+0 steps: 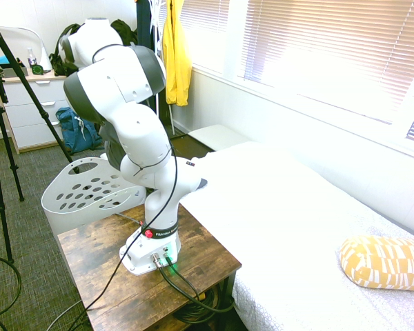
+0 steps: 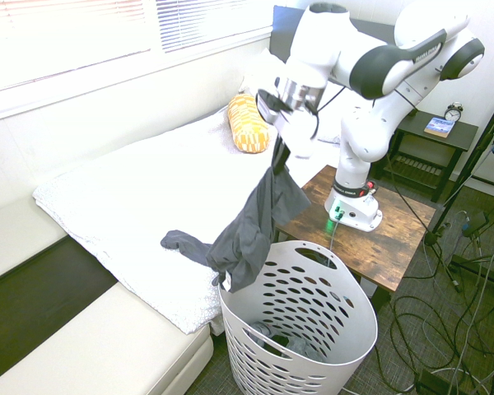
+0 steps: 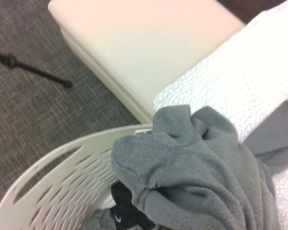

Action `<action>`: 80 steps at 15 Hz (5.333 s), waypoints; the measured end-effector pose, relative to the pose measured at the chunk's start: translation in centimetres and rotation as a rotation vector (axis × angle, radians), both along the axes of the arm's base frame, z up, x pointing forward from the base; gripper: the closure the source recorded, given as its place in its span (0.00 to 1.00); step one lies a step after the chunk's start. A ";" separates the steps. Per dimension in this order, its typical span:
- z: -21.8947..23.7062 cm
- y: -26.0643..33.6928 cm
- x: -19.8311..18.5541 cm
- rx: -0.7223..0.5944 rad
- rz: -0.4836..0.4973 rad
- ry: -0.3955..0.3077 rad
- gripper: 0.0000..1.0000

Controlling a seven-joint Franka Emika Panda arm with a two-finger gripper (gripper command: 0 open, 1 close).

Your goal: Put my clothes in the laundry bag

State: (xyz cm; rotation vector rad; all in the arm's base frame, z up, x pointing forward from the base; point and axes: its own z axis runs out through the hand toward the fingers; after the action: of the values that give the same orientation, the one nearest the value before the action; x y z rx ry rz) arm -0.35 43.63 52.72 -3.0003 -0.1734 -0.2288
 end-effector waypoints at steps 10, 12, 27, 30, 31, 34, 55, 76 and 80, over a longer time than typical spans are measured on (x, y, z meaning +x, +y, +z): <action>-15.0 -1.3 -6.0 -0.158 0.059 0.035 0.00; -15.2 -1.3 -6.4 -0.162 0.069 0.031 0.00; -15.3 -1.2 19.4 -0.072 -0.231 -0.029 0.00; -19.3 -1.0 25.5 -0.040 -0.264 0.006 0.00; -20.8 -1.7 27.4 -0.042 -0.280 0.014 0.00; -26.3 -2.4 31.0 -0.066 -0.315 0.050 0.00; -50.0 3.4 35.0 -0.193 -0.353 0.015 1.00; -47.5 3.6 35.7 -0.119 -0.400 0.029 1.00; -44.7 2.6 36.6 -0.098 -0.423 0.026 1.00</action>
State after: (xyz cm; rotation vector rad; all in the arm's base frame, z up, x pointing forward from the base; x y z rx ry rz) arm 36.29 46.26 8.01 -3.1004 0.4707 -0.2260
